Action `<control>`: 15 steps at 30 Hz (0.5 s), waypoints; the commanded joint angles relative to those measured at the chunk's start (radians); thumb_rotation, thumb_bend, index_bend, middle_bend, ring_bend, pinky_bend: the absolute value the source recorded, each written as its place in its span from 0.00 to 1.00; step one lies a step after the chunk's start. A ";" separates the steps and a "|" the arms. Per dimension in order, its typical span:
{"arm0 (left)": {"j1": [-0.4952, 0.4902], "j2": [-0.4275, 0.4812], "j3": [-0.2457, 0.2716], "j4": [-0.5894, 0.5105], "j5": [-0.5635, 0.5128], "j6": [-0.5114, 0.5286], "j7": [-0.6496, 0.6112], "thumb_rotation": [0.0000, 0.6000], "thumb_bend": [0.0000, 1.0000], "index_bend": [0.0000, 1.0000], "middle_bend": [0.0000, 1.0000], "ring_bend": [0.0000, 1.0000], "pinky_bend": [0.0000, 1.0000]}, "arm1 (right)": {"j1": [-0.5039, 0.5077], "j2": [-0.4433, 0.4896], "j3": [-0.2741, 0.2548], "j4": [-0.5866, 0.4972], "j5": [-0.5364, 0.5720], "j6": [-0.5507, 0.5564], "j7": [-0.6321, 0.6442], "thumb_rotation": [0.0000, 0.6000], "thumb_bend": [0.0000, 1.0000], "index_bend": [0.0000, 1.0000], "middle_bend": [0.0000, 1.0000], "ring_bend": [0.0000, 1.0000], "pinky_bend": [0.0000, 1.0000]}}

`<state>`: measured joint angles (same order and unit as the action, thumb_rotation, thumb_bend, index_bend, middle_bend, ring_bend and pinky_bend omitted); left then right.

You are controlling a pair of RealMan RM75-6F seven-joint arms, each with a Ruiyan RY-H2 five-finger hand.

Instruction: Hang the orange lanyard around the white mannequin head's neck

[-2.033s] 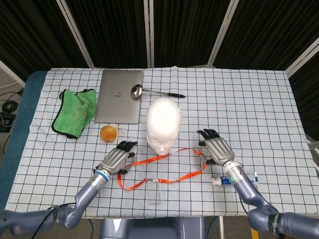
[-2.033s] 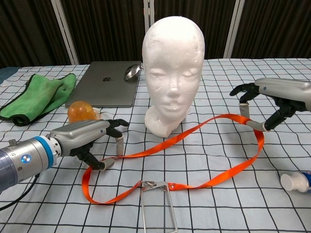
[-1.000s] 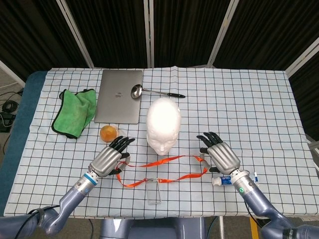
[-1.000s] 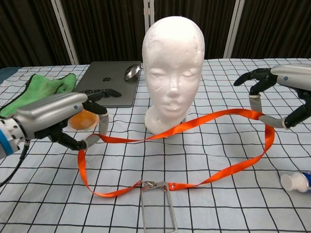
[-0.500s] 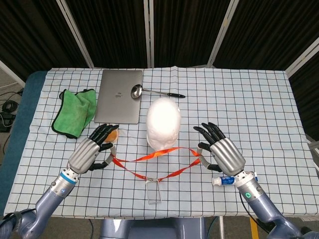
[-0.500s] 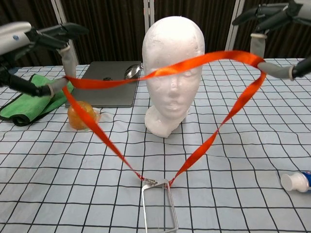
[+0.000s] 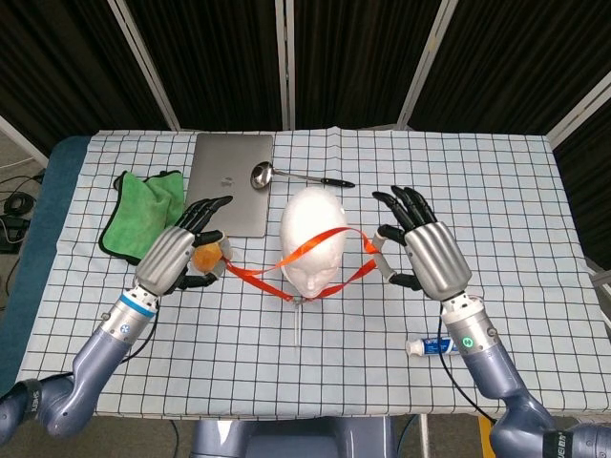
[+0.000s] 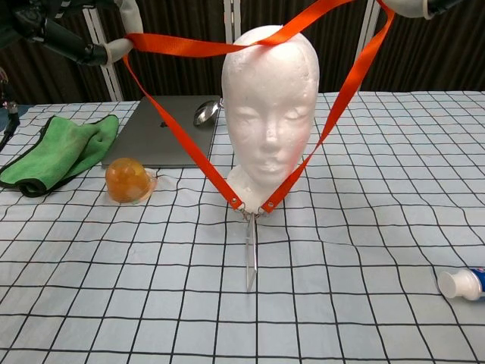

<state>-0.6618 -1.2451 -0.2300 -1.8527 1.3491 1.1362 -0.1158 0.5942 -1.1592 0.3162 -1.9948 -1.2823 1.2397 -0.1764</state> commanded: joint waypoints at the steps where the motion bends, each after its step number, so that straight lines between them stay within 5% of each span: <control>1: -0.019 0.015 -0.030 -0.023 -0.040 -0.023 0.009 1.00 0.53 0.68 0.00 0.00 0.00 | 0.021 0.004 0.023 -0.005 0.034 -0.011 -0.027 1.00 0.50 0.72 0.12 0.00 0.00; 15: -0.149 0.008 -0.160 0.039 -0.294 -0.093 0.192 1.00 0.53 0.67 0.00 0.00 0.00 | 0.150 -0.026 0.134 0.102 0.298 -0.082 -0.143 1.00 0.50 0.72 0.12 0.00 0.00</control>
<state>-0.7838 -1.2304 -0.3636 -1.8360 1.0974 1.0508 0.0411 0.7198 -1.1776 0.4311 -1.9123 -1.0186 1.1728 -0.2975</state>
